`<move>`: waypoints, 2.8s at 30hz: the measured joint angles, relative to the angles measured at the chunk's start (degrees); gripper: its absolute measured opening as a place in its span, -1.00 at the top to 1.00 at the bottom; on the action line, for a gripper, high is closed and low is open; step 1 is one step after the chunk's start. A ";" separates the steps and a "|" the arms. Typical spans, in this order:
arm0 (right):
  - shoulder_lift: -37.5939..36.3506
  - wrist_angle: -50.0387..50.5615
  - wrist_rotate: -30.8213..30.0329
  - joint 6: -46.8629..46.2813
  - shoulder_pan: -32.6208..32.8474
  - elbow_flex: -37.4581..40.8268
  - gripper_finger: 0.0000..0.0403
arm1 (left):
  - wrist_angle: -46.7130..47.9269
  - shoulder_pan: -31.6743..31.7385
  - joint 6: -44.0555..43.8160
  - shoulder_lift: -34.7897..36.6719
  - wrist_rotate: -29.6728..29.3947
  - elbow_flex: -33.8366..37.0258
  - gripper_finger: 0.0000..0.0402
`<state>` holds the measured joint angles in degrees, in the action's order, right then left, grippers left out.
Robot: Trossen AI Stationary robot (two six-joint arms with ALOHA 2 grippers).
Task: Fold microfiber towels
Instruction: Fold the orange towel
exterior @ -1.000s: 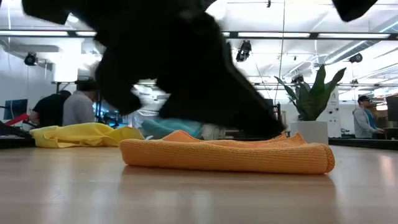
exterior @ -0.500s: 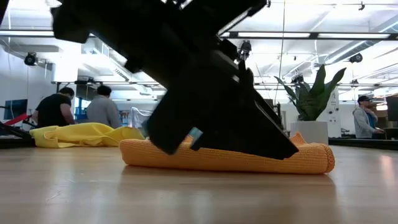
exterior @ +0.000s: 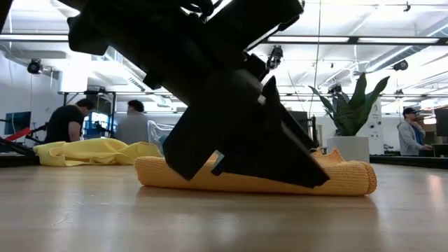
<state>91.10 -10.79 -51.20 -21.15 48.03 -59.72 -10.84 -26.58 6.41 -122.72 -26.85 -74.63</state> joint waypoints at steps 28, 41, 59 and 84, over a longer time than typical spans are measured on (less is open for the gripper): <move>0.07 3.21 0.02 -1.79 0.46 0.04 0.61 | 7.32 0.26 3.60 -2.81 1.33 -0.94 0.05; 0.07 5.94 -5.82 0.24 1.54 -1.26 0.61 | 6.03 -0.16 3.64 -3.61 1.80 -1.48 0.96; 2.86 22.44 2.93 -1.92 3.08 -0.96 0.49 | 11.92 -8.21 13.59 3.17 15.82 1.00 1.00; 14.37 37.86 10.96 9.59 -3.07 -0.76 0.06 | 9.31 -8.24 10.37 7.48 22.10 5.58 1.00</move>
<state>105.47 27.07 -40.24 -11.57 44.96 -60.49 -1.53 -34.83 16.78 -115.24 -4.75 -69.05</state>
